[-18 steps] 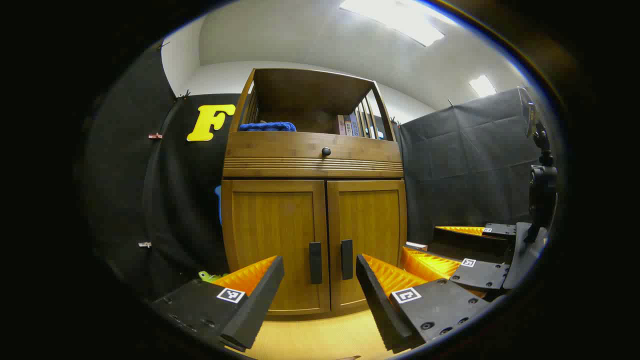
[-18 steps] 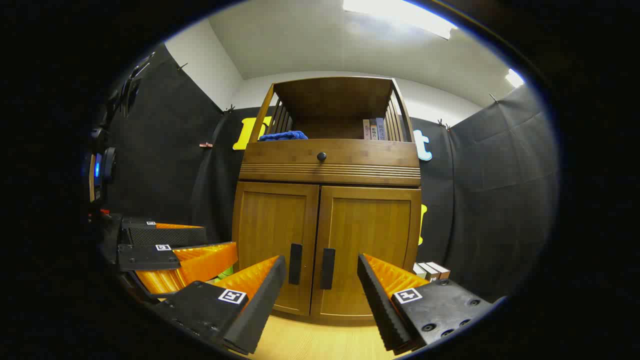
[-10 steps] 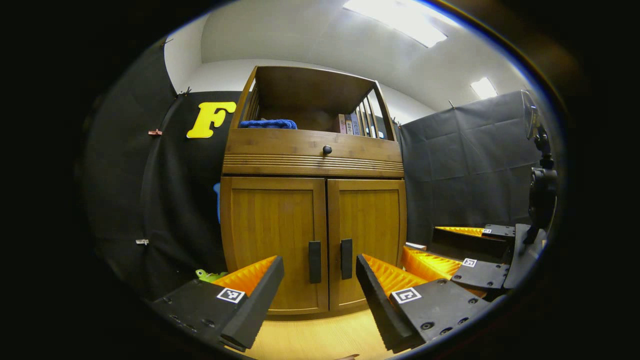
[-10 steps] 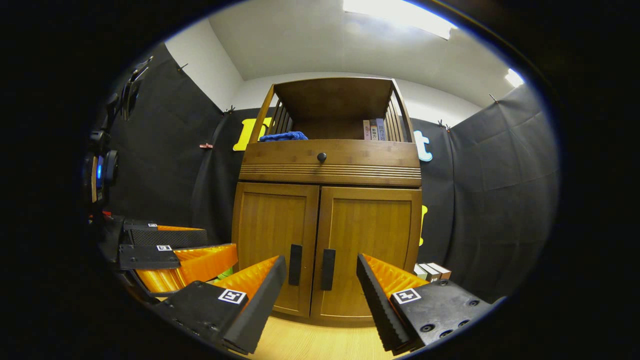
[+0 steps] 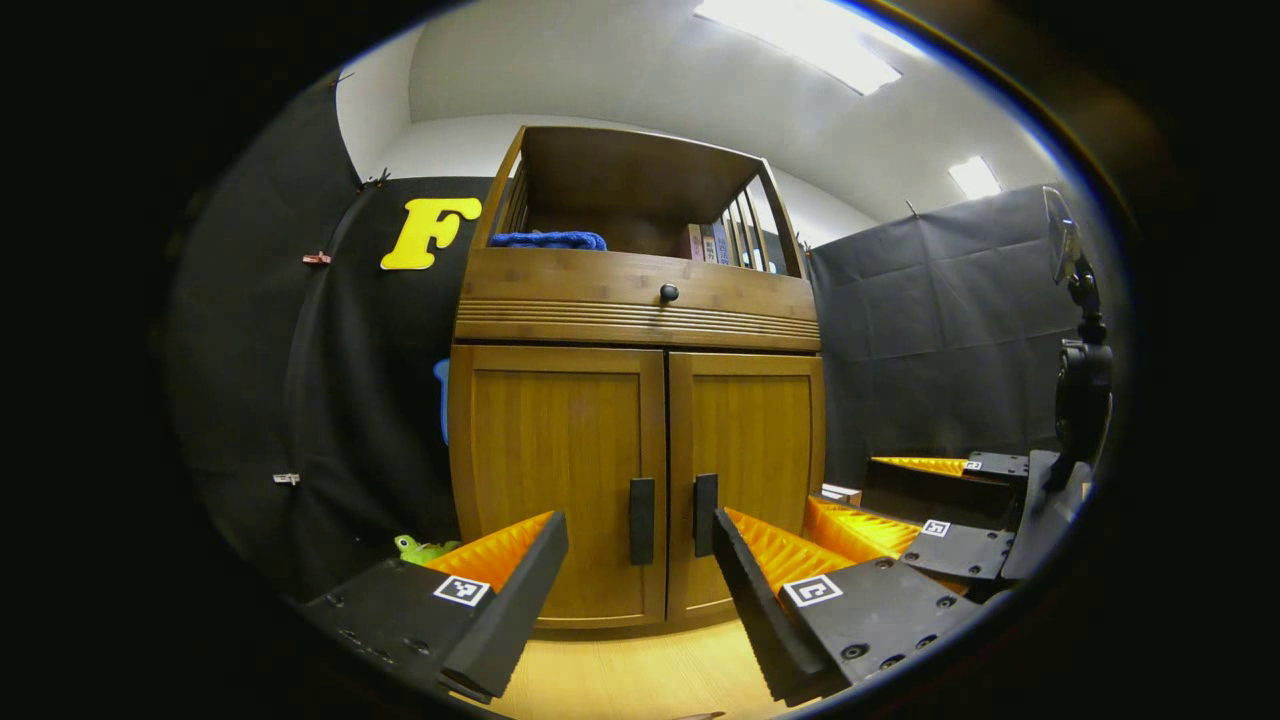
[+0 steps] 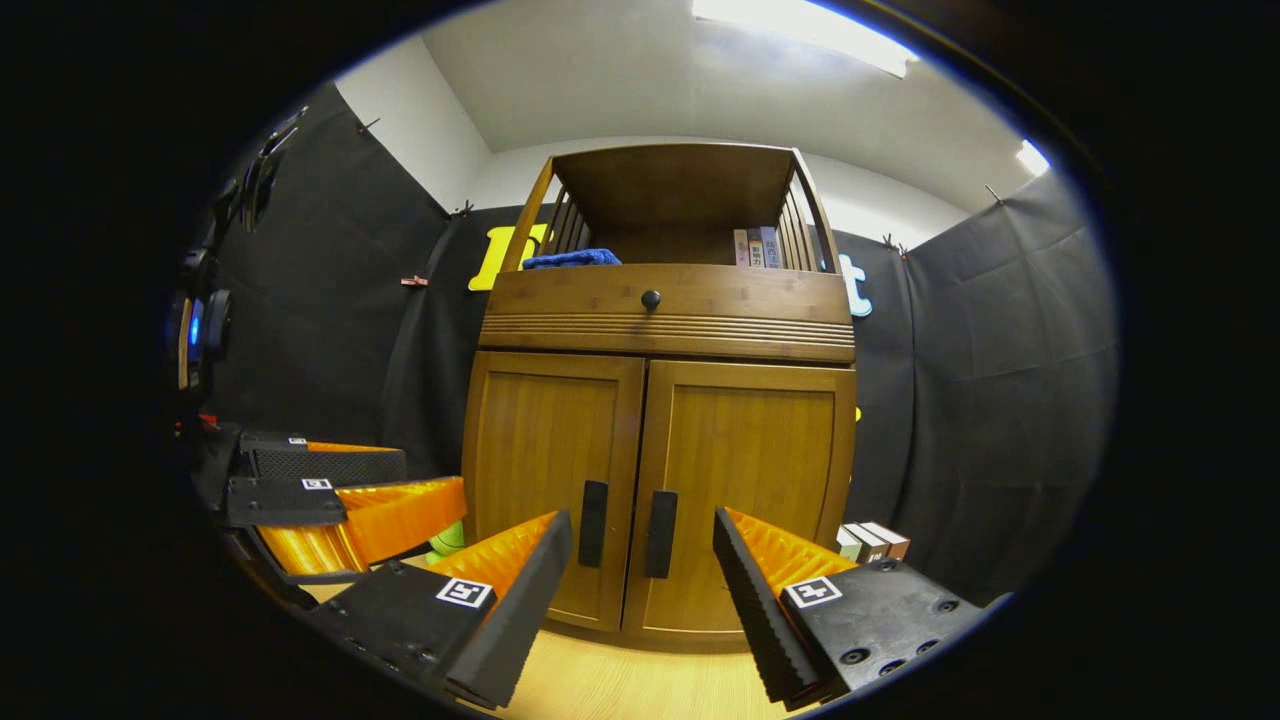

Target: Open the right door of the double-door shoe cabinet with the right hand, and open the left door with the left hand.

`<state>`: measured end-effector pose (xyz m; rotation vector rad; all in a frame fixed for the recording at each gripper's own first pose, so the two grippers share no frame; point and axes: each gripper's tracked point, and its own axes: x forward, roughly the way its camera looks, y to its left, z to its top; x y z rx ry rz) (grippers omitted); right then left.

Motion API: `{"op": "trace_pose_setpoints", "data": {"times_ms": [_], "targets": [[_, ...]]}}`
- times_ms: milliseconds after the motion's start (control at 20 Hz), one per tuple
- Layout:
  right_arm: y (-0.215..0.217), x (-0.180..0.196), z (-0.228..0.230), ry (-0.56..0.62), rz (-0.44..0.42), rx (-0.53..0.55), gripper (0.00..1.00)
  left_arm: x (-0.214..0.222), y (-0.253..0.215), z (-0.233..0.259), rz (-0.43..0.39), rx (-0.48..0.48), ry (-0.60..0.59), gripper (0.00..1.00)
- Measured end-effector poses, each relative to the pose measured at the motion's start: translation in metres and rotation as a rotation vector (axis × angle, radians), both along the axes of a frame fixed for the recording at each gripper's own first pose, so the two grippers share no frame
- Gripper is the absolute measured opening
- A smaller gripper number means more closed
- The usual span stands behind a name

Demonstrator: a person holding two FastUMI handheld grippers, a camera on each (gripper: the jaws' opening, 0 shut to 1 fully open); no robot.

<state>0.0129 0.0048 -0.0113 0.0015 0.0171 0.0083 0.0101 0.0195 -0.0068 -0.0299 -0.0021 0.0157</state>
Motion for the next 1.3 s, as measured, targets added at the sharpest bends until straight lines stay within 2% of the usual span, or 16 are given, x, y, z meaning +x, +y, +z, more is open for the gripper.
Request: {"op": "trace_pose_setpoints", "data": {"times_ms": [50,250,300,400,550,600,700,750,850,900,1000,1100,1150,1300], "targets": [[-0.001,0.003,-0.002,0.002,-0.001,0.003,0.90,0.000,0.002,0.001,0.003,-0.001,-0.005,0.89],[-0.002,0.017,-0.008,0.003,-0.008,0.005,0.90,-0.001,0.007,-0.001,0.006,-0.011,-0.008,0.91],[-0.002,0.024,-0.009,0.001,-0.009,0.008,0.92,-0.001,0.010,-0.002,0.006,-0.012,-0.009,0.88],[-0.002,0.040,-0.015,0.004,-0.015,0.013,0.90,-0.002,0.013,-0.002,0.008,-0.012,-0.011,0.91],[0.000,0.064,-0.033,0.035,-0.023,0.013,0.90,-0.004,0.025,-0.005,0.018,0.003,-0.007,0.88],[0.002,0.073,-0.040,0.045,-0.025,0.013,0.90,-0.004,0.031,-0.006,0.027,0.005,-0.004,0.90],[0.003,0.092,-0.052,0.054,-0.039,0.015,0.90,-0.006,0.039,-0.008,0.036,0.001,0.000,0.91],[0.001,0.101,-0.058,0.058,-0.054,0.015,0.90,-0.008,0.042,-0.007,0.032,-0.002,-0.005,0.88],[0.002,0.118,-0.072,0.073,-0.060,0.014,0.90,-0.009,0.048,-0.008,0.024,-0.007,-0.006,0.90],[0.000,0.126,-0.079,0.084,-0.073,0.013,0.89,-0.009,0.053,-0.008,0.026,-0.010,-0.006,0.91],[-0.005,0.142,-0.095,0.106,-0.088,0.025,0.78,-0.015,0.056,-0.009,0.037,-0.016,-0.002,0.90],[-0.010,0.151,-0.109,0.128,-0.094,0.044,0.81,-0.017,0.065,-0.011,0.052,-0.020,0.000,0.91],[-0.015,0.158,-0.114,0.136,-0.103,0.048,0.82,-0.015,0.072,-0.011,0.059,-0.019,-0.001,0.88],[-0.019,0.167,-0.126,0.152,-0.130,0.046,0.82,-0.016,0.078,-0.010,0.070,-0.012,-0.011,0.91]]}}
